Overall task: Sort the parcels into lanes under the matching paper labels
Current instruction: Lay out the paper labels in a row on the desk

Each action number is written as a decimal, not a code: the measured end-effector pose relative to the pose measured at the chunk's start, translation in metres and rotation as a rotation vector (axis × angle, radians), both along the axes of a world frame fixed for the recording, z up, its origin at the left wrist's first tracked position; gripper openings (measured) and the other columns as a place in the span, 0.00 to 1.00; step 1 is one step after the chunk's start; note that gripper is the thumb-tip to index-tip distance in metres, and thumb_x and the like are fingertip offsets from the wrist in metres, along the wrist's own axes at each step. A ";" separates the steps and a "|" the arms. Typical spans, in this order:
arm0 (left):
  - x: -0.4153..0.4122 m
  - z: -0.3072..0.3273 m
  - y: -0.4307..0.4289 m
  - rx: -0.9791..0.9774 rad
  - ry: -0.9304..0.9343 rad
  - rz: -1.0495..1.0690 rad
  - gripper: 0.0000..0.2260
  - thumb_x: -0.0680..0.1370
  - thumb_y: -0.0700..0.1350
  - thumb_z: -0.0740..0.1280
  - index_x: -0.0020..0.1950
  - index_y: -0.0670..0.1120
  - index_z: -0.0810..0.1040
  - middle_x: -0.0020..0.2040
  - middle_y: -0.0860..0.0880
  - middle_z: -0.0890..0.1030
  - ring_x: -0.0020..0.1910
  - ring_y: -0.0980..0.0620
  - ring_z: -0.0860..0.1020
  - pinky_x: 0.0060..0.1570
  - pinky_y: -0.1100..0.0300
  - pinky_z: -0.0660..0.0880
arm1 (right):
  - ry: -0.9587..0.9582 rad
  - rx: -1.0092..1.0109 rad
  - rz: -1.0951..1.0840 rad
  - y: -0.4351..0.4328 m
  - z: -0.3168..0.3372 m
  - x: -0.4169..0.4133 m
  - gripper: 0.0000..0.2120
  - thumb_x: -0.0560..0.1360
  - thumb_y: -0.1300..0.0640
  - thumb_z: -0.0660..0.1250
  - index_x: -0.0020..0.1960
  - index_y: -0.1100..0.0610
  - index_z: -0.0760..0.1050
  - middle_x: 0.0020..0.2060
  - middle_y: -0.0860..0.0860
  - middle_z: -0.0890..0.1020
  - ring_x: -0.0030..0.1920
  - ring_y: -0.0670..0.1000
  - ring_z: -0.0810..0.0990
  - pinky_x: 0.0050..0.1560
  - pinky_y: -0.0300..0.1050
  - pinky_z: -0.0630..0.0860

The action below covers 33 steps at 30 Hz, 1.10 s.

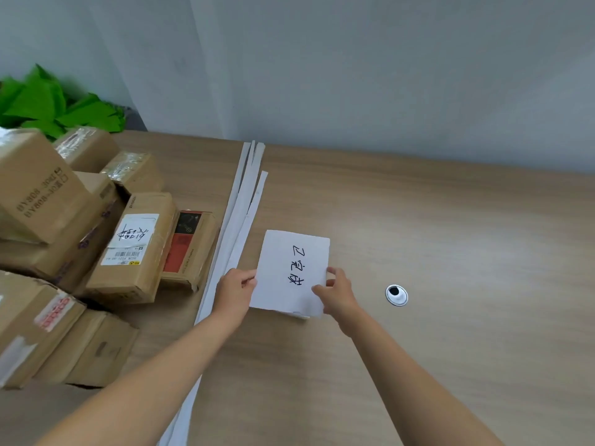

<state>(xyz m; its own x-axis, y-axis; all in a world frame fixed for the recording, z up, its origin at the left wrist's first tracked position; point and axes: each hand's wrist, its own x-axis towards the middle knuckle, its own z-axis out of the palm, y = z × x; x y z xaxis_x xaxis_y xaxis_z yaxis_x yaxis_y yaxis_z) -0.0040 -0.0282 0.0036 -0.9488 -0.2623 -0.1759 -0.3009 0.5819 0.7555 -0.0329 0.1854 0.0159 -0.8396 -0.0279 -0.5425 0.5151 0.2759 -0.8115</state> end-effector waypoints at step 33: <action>0.069 0.141 0.337 0.670 0.200 0.241 0.05 0.79 0.45 0.69 0.54 0.48 0.78 0.46 0.51 0.82 0.42 0.51 0.81 0.52 0.52 0.79 | 0.462 -0.046 -0.531 0.338 0.145 0.106 0.11 0.76 0.58 0.71 0.56 0.57 0.74 0.51 0.52 0.81 0.46 0.48 0.79 0.40 0.36 0.73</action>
<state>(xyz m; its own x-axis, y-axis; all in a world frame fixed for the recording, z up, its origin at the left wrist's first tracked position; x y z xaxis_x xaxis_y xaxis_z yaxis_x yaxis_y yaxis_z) 0.0649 0.3092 0.1441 -0.9092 -0.3645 -0.2011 -0.1814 -0.0878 0.9795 0.0728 0.5232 0.1611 -0.8901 0.4351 -0.1355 0.1710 0.0431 -0.9843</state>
